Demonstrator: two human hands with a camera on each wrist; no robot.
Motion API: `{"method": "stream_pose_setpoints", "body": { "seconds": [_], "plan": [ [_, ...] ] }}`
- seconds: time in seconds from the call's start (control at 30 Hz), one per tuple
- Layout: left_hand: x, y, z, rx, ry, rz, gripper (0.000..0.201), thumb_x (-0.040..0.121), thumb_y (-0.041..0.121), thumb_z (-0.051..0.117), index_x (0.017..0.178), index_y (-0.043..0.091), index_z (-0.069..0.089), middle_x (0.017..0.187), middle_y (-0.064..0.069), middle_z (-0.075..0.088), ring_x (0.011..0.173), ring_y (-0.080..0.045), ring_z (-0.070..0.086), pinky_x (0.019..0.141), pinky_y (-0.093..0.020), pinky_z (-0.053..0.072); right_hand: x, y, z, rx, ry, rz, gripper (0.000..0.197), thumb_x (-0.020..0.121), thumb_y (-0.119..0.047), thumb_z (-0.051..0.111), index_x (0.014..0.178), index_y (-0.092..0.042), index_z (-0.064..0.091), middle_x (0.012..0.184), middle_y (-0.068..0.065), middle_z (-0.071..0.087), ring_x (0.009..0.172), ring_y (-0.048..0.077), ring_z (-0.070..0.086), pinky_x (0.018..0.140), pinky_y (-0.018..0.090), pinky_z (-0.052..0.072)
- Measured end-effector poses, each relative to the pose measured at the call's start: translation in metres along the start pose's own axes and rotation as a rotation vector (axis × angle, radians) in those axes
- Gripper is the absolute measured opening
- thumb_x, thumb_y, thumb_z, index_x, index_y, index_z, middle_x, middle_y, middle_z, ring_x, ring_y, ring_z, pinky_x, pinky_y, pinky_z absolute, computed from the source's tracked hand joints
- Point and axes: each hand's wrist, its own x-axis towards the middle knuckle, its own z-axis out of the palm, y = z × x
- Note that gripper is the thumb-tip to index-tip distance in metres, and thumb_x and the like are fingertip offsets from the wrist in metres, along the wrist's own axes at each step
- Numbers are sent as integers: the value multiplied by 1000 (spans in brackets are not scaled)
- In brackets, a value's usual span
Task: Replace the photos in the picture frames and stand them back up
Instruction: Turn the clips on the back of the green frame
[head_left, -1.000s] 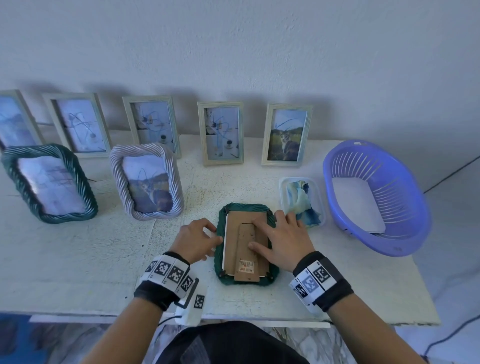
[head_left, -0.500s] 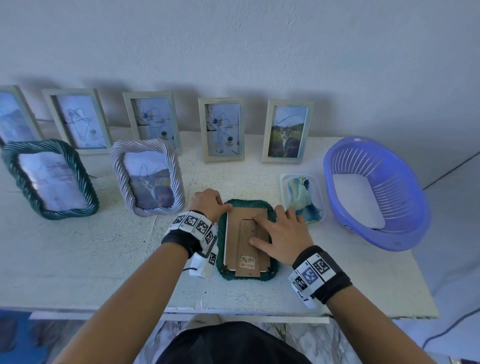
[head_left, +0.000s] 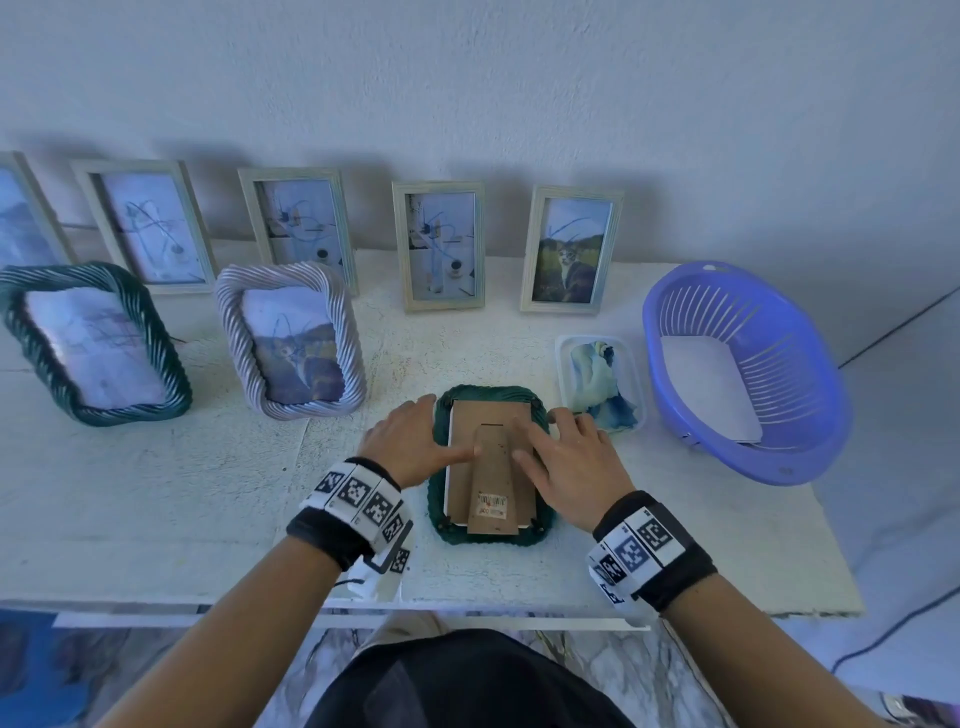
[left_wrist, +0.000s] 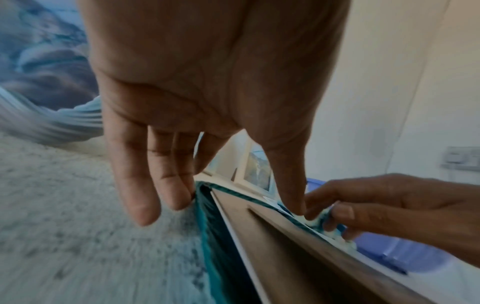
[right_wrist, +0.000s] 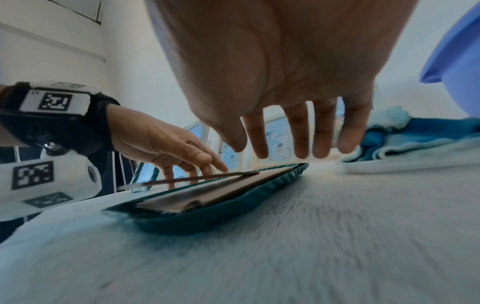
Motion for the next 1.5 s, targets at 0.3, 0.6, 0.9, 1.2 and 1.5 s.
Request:
{"method": "stream_pose_setpoints", "body": {
  "seconds": [0.3,0.6,0.9,1.2,1.5],
  "plan": [
    [-28,12,22,131,51,32,95,71,70,67,140,17,30,129,-7,39,120,-28,45,90,-45,44,-53,18,21,349,-39,-254,39,85,-10,44,112,-26,67,122,7,51,105,24,45,84,33,45],
    [-29,15,21,156,66,27,94,70,70,68,138,16,33,128,-7,41,119,-28,46,89,-46,44,-49,18,22,365,-21,-306,36,84,-14,33,89,-13,69,108,16,59,93,32,55,80,35,48],
    [-31,15,21,143,70,28,95,69,72,67,140,18,32,129,-7,41,120,-28,45,90,-46,44,-50,7,13,251,-46,-217,43,86,-13,44,127,-14,55,106,11,57,92,29,51,78,38,47],
    [-32,-15,16,31,-58,156,104,80,58,68,155,14,11,147,-9,28,135,-26,29,109,-40,34,-41,-16,11,97,48,-181,38,82,-20,53,117,-22,67,124,6,55,99,32,47,78,45,49],
    [-34,-29,25,25,-46,246,107,80,57,68,156,16,4,148,-5,22,134,-25,23,112,-40,28,-15,-20,-7,185,-88,-221,32,95,-16,44,110,-15,72,111,3,58,102,22,47,74,31,42]
  ]
}}
